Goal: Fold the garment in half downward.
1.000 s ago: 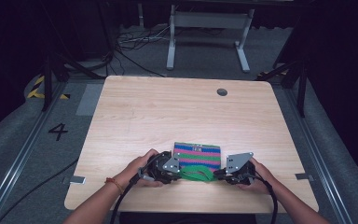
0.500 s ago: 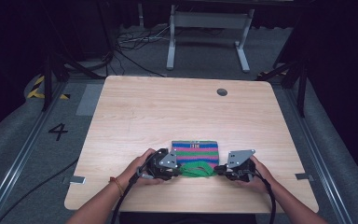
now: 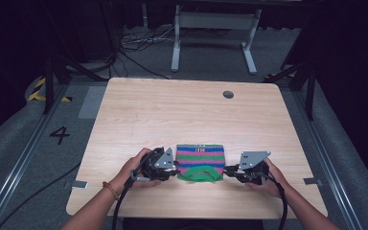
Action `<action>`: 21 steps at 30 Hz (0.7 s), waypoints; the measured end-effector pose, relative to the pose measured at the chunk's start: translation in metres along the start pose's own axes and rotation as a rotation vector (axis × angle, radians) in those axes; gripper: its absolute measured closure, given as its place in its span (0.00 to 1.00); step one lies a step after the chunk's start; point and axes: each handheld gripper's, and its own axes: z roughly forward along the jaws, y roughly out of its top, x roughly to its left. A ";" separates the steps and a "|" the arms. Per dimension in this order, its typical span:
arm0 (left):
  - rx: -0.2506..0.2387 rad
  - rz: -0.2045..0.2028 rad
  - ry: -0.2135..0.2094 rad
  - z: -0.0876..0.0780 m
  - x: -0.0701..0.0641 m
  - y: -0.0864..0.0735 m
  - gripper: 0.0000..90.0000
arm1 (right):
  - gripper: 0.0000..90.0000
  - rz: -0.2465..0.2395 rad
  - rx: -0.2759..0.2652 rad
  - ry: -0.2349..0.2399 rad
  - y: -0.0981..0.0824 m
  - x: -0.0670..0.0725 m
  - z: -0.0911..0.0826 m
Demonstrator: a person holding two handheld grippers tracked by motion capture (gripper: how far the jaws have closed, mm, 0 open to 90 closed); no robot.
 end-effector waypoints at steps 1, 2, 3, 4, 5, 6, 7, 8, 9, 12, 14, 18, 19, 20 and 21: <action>0.008 -0.001 0.001 -0.003 0.000 -0.002 0.73 | 0.87 0.000 0.002 -0.007 0.000 0.000 -0.002; 0.019 0.003 0.014 -0.006 -0.001 -0.004 0.73 | 0.87 0.002 0.000 -0.010 0.000 0.000 -0.004; 0.029 -0.005 0.025 -0.009 -0.001 -0.007 0.72 | 0.87 0.006 -0.001 -0.016 0.000 -0.001 -0.008; 0.031 -0.010 0.029 -0.012 -0.002 -0.010 0.71 | 0.85 0.006 0.000 -0.024 -0.001 -0.001 -0.011; 0.035 -0.013 0.040 -0.015 -0.002 -0.012 0.70 | 0.84 0.011 0.003 -0.030 -0.002 -0.001 -0.014; 0.037 -0.021 0.049 -0.018 -0.003 -0.015 0.69 | 0.84 0.013 0.006 -0.036 -0.003 -0.001 -0.016; 0.037 -0.021 0.052 -0.020 -0.003 -0.016 0.68 | 0.84 0.017 0.006 -0.039 -0.005 -0.002 -0.018; 0.038 -0.032 0.058 -0.023 -0.003 -0.019 0.67 | 0.84 0.019 0.007 -0.046 -0.006 -0.002 -0.020; 0.043 -0.035 0.065 -0.025 -0.003 -0.022 0.67 | 0.83 0.023 0.008 -0.054 -0.008 -0.002 -0.023; 0.056 -0.054 0.076 -0.031 -0.003 -0.031 0.65 | 0.80 0.038 0.014 -0.077 -0.014 -0.005 -0.030; 0.071 -0.065 0.100 -0.034 -0.004 -0.036 0.61 | 0.77 0.048 0.018 -0.091 -0.018 -0.006 -0.034; 0.076 -0.101 0.116 -0.042 -0.002 -0.050 0.58 | 0.72 0.076 0.014 -0.121 -0.028 -0.008 -0.042; 0.081 -0.110 0.124 -0.045 -0.002 -0.054 0.57 | 0.72 0.083 0.013 -0.128 -0.030 -0.009 -0.044; 0.079 -0.120 0.130 -0.046 -0.002 -0.057 0.55 | 0.70 0.093 0.012 -0.136 -0.033 -0.010 -0.047; 0.083 -0.130 0.137 -0.049 -0.001 -0.061 0.54 | 0.68 0.101 0.011 -0.144 -0.035 -0.011 -0.049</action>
